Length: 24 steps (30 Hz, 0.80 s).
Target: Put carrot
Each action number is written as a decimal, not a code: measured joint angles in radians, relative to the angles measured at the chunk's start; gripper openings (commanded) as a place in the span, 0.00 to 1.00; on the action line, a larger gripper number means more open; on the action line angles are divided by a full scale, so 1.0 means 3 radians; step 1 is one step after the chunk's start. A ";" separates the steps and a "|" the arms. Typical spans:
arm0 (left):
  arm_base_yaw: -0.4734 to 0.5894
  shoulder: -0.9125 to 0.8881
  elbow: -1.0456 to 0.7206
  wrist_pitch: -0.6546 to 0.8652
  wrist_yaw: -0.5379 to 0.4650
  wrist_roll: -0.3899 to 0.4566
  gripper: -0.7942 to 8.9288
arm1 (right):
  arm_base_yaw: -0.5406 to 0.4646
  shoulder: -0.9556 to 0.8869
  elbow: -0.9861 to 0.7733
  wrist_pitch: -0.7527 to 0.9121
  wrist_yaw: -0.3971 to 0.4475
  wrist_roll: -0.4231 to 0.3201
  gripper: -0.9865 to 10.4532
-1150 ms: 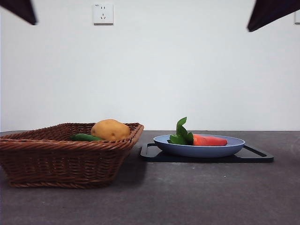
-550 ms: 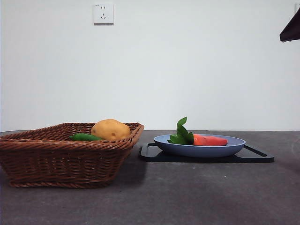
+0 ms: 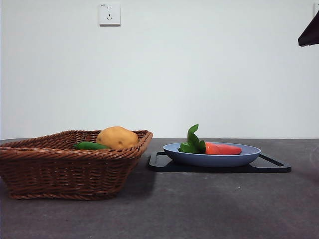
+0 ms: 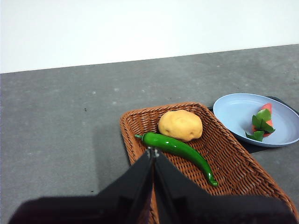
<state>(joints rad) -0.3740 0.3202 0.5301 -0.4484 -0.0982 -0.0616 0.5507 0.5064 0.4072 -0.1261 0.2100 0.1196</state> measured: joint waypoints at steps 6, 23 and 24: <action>-0.0022 -0.0131 -0.0003 -0.0008 -0.0034 -0.0003 0.09 | 0.0000 0.0000 0.0000 0.0000 0.0001 0.0000 0.09; 0.1282 -0.1048 -0.1044 0.0627 0.0080 0.0243 0.09 | 0.0000 0.0000 0.0000 0.0001 0.0001 0.0000 0.09; 0.1311 -0.1048 -0.1133 0.0675 0.0080 0.0243 0.09 | 0.0000 0.0000 0.0000 0.0004 0.0001 0.0000 0.09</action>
<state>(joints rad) 0.0193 0.0059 0.1902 -0.2459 -0.0742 0.0113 0.5507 0.5064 0.4072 -0.1249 0.2104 0.1196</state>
